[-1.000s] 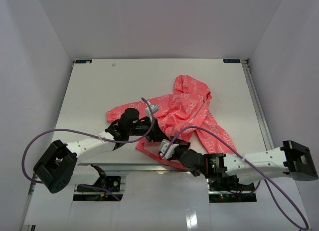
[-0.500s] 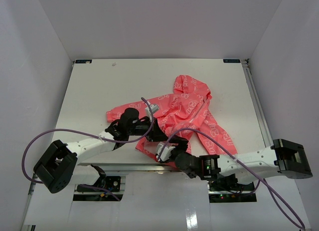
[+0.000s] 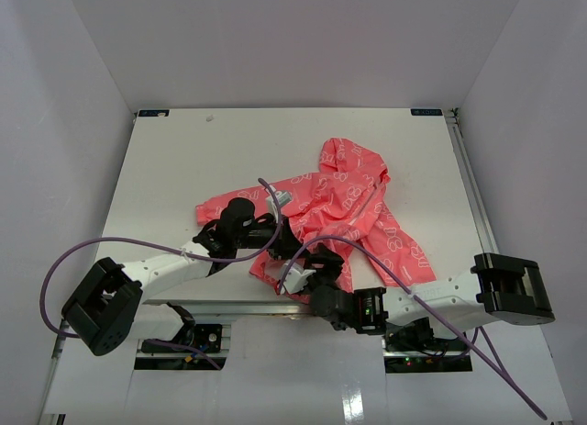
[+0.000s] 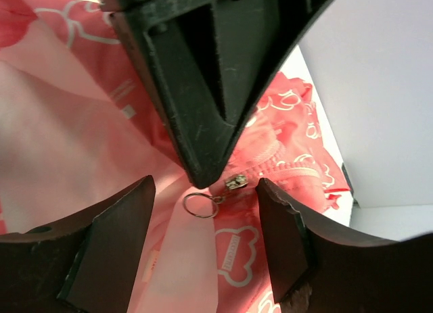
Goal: Zip up the jacket
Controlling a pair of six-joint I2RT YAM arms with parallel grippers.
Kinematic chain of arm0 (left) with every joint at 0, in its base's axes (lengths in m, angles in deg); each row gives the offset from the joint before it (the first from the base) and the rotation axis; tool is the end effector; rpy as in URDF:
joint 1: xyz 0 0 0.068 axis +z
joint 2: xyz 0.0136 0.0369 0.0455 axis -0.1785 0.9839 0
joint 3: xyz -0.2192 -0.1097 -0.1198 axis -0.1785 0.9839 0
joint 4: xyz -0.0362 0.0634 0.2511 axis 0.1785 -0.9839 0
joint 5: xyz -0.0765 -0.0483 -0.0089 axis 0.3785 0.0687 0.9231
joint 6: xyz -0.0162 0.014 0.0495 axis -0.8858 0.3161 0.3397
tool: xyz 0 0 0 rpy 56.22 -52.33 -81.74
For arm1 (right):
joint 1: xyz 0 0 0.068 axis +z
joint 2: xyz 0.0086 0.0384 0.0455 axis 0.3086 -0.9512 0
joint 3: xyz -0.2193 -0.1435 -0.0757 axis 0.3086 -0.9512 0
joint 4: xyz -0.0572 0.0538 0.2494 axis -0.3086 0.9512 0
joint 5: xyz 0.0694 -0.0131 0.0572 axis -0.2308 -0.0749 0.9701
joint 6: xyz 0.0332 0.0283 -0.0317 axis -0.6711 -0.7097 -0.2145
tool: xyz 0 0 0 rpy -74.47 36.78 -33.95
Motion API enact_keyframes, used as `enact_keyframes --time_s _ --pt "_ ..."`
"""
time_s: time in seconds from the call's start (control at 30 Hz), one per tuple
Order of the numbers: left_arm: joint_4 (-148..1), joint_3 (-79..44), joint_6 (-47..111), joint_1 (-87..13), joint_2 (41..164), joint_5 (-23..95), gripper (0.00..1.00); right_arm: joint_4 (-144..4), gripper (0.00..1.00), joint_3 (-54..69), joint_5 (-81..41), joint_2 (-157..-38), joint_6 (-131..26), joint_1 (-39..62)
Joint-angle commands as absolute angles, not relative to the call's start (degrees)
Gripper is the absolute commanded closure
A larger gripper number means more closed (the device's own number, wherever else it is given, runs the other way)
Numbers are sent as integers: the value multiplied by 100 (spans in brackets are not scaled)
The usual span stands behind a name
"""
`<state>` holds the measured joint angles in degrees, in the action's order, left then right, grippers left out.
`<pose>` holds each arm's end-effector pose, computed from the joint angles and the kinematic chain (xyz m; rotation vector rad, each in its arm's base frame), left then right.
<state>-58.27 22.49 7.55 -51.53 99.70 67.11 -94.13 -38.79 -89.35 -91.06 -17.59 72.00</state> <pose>0.1810 -0.1886 0.2125 0.6025 2.1378 -1.4933 0.0313 0.2493 0.2033 -1.0561 1.4022 -0.2597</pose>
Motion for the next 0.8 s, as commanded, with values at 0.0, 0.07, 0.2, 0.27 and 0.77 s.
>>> enact_keyframes --time_s 0.0,0.07,0.2,0.27,0.77 --pt "-5733 2279 727 -5124 9871 6850 100 -9745 35 -3672 -9469 -9120 -1730 7185" --pt "-5763 2274 749 -5115 9884 6837 100 -9674 38 -3655 -9470 -9068 -1776 7185" --pt "-5785 2271 754 -5098 9913 6798 100 -9273 49 -3522 -9503 -9008 -1975 7201" --pt "-5831 2259 779 -5095 9926 6766 100 -9167 54 -3483 -9488 -8938 -2025 7264" --pt "-5929 2235 868 -5089 9944 6662 100 -8546 67 -3397 -9151 -8370 -2477 7384"
